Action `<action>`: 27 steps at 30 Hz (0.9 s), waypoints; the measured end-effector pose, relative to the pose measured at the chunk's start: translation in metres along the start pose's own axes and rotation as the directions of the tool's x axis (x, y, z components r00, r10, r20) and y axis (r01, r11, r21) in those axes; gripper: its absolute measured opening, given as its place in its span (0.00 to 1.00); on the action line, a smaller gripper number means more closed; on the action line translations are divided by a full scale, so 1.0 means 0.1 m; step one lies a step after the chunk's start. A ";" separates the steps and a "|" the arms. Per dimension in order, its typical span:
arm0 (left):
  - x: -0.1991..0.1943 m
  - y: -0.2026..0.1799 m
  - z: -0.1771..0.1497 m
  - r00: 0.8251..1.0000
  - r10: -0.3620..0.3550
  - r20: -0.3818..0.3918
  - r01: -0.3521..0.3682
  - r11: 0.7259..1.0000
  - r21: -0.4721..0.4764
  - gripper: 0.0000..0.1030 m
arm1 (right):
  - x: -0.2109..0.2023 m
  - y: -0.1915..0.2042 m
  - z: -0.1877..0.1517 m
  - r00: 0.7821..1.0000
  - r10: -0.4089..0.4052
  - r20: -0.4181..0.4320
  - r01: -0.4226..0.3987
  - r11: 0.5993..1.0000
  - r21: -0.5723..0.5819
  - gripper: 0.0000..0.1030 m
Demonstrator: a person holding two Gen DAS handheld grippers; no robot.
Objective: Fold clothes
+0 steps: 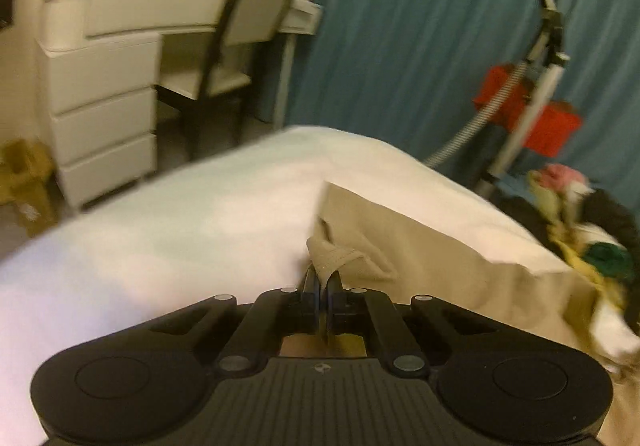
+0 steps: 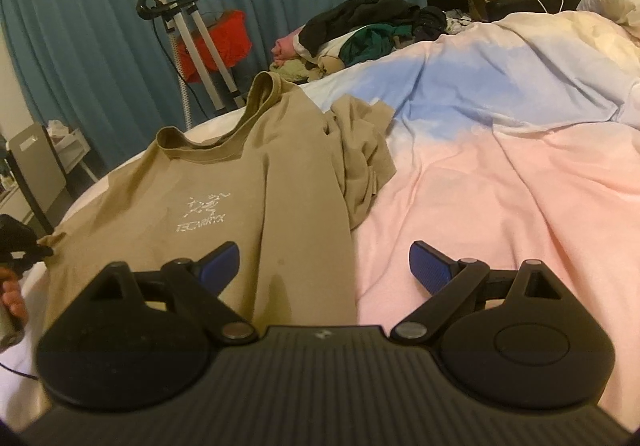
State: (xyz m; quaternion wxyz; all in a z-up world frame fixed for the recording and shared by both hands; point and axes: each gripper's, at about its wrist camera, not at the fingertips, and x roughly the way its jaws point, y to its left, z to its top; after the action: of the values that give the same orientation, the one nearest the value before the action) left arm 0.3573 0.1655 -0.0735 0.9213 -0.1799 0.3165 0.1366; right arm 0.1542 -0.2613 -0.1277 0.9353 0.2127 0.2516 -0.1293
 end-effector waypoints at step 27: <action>-2.97 0.56 -1.59 0.884 -0.242 -0.399 0.344 0.916 0.207 0.67 | -0.85 -0.14 0.06 0.997 -0.034 0.073 0.038 0.998 -0.051 0.90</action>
State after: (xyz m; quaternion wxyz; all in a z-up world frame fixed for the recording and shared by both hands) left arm 0.0251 0.1086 -0.0161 0.8720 -0.1202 0.4667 -0.0860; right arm 0.0801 -0.2644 -0.0828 0.9465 0.1789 0.2247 -0.1469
